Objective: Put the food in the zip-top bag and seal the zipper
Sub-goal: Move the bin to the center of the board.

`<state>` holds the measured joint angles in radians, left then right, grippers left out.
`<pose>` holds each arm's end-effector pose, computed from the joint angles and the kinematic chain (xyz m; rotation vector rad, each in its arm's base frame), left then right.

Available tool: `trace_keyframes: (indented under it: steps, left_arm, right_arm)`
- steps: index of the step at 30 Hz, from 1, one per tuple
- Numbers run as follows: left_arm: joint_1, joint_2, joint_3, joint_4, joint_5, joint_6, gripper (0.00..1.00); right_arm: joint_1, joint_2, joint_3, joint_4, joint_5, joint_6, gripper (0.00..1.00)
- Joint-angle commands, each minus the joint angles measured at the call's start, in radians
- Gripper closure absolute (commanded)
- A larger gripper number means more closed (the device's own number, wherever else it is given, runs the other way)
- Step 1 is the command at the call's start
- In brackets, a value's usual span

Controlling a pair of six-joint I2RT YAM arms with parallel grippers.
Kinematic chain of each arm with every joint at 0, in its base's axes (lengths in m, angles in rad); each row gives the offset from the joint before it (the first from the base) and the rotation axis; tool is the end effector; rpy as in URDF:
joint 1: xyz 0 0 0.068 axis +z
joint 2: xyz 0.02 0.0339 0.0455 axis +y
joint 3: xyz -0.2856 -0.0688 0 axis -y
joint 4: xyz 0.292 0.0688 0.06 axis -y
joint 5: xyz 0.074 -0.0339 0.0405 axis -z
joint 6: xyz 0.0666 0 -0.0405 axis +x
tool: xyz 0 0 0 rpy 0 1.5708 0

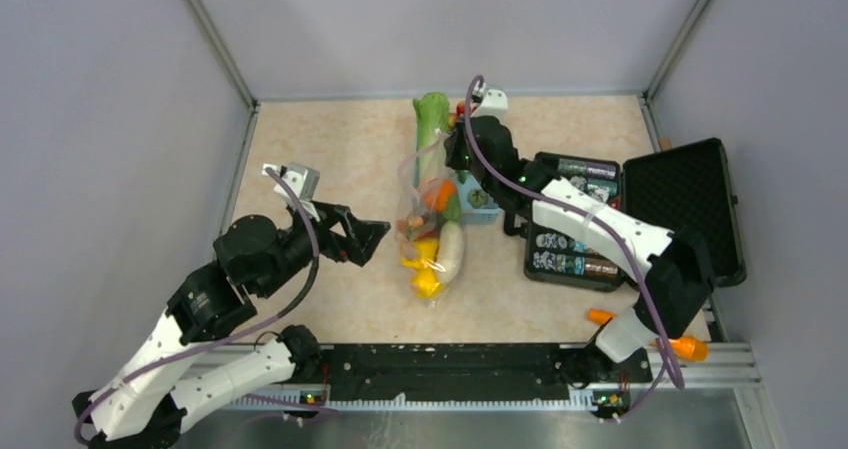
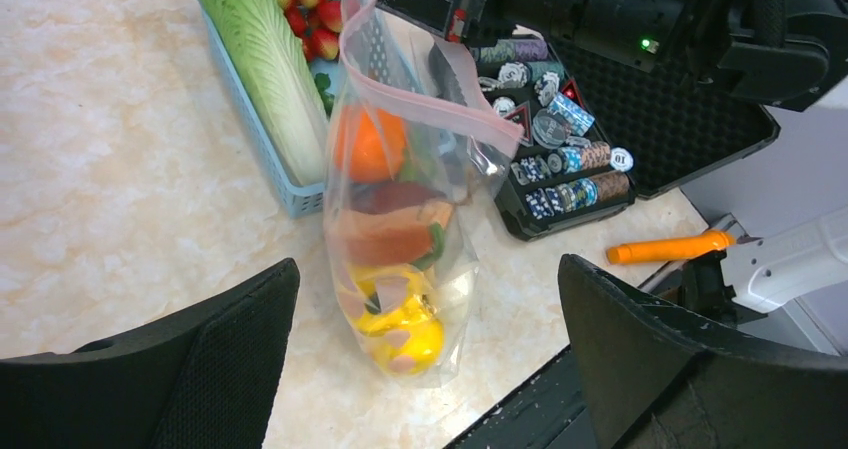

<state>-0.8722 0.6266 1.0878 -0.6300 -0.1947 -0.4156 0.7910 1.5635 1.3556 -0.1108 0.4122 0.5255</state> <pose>0.1133 -0.1149 0.4412 0.2620 1.7812 -0.7690 0.3313 0.2971 0.3552 0.0328 1.8945 0.5188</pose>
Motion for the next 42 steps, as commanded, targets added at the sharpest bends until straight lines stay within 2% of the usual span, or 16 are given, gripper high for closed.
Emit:
trace_keyframes:
  steps: [1,6,12,18,23,32,38,42]
  left_arm:
    - [-0.002,0.042,0.004,0.054,0.034,0.058,0.01]
    - [-0.002,0.151,0.089,0.066,0.093,0.092,0.01]
    - [-0.002,0.230,0.141,0.035,0.296,0.074,0.01]
    - [-0.007,0.225,0.097,0.036,0.224,-0.072,0.01]
    - [-0.044,0.281,0.104,0.020,0.146,-0.087,0.03]
    - [-0.118,0.364,0.154,0.003,-0.005,-0.105,0.07]
    - [-0.150,0.400,0.133,-0.022,-0.135,-0.120,0.24]
    - [-0.161,0.395,0.130,-0.026,-0.166,-0.107,0.54]
  right_arm:
    - [0.044,-0.102,-0.020,0.074,0.006,0.018,1.00]
    - [0.151,-0.121,0.011,0.009,0.094,-0.007,1.00]
    - [0.169,-0.120,0.005,0.004,0.123,0.030,1.00]
    - [0.168,-0.103,0.024,0.003,0.155,0.065,1.00]
    - [0.169,-0.092,0.006,0.036,0.143,0.129,1.00]
    - [0.177,-0.062,0.038,0.023,0.126,0.124,1.00]
    - [0.180,-0.067,0.035,0.013,0.136,0.123,1.00]
    - [0.181,-0.084,0.019,0.026,0.110,0.111,1.00]
